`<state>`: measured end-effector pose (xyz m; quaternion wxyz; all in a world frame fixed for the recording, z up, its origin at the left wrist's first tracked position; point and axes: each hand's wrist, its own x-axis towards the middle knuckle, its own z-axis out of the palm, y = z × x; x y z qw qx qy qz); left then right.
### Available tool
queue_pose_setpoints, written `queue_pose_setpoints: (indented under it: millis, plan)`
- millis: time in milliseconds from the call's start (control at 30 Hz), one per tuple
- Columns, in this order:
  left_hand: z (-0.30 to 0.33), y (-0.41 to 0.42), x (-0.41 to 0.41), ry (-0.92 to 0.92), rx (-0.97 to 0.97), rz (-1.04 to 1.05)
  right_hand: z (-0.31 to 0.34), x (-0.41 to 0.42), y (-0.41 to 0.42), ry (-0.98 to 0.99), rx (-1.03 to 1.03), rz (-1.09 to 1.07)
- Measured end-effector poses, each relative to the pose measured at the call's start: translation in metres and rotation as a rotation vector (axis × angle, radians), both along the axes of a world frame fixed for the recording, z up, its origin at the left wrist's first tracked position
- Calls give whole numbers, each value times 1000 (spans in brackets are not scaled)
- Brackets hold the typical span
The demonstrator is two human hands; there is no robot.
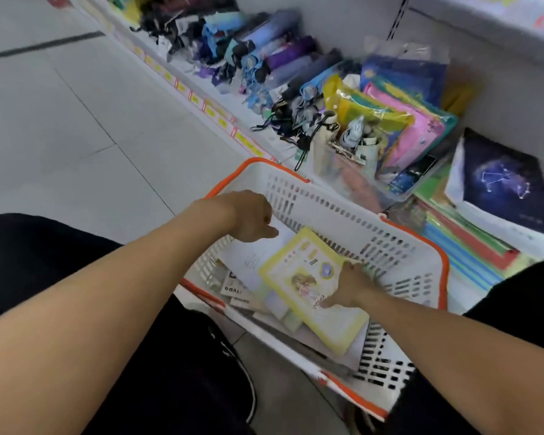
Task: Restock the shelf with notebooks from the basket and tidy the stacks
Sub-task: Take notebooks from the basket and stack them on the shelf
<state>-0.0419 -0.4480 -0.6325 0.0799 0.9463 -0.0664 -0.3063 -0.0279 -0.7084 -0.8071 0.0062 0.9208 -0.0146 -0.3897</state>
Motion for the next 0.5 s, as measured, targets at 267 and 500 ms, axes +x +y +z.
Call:
queue_pose_setpoints:
  millis: [267,500]
  plan:
    - [-4,20,-6,100,65,56,3,20,-25,-154,89,-93]
    - [7,-9,-3,374,-281,493,153,43,27,-66,457,76]
